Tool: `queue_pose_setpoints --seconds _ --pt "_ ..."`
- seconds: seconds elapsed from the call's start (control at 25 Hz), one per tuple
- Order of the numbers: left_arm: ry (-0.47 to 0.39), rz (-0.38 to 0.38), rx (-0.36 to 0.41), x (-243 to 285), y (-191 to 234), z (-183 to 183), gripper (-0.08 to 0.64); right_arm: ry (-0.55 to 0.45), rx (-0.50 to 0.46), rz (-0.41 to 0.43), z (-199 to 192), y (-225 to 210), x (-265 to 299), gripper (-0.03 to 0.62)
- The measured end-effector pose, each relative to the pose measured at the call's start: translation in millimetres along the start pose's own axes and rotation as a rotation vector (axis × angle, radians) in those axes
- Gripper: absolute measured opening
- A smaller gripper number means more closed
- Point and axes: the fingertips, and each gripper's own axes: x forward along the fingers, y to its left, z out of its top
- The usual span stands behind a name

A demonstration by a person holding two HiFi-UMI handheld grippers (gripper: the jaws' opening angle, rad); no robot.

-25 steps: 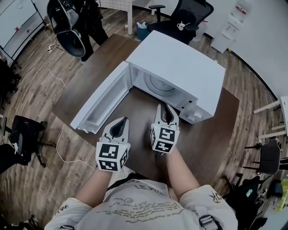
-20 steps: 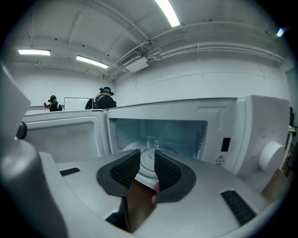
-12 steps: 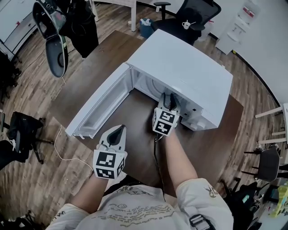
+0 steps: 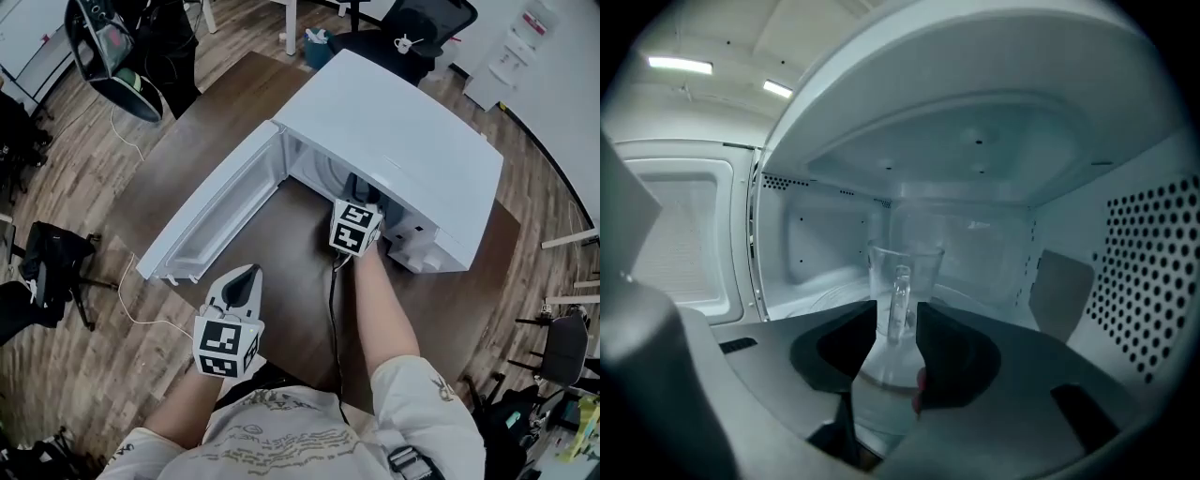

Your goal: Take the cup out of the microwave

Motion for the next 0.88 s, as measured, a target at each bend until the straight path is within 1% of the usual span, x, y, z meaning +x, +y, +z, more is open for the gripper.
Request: queue_pose_setpoints --seconds 0.24,0.36,0.6,0.72,0.88 --pt "0.01 0.008 0.002 -1.3 1.2 -4.3 0.011 0.019 0.002 0.037 -2.0 7.9 12.1 0.129" --pt "0.013 0.016 0.0 -3.1 5.1 -6.1 0.011 0.016 0.017 0.062 -1.4 13.2 12.5 0.116" --pt "0.029 0.037 -0.014 -7.4 14.5 -15.1 0.011 0.019 -0.042 0.157 1.5 34.2 15.7 0.107" --pt "0.031 0.041 -0.015 -8.6 16.1 -16.5 0.011 0.026 -0.037 0.21 1.3 41.9 20.3 0.107" --pt "0.033 0.051 -0.019 -10.5 22.4 -18.9 0.011 0.039 -0.056 0.236 0.9 49.0 26.1 0.104"
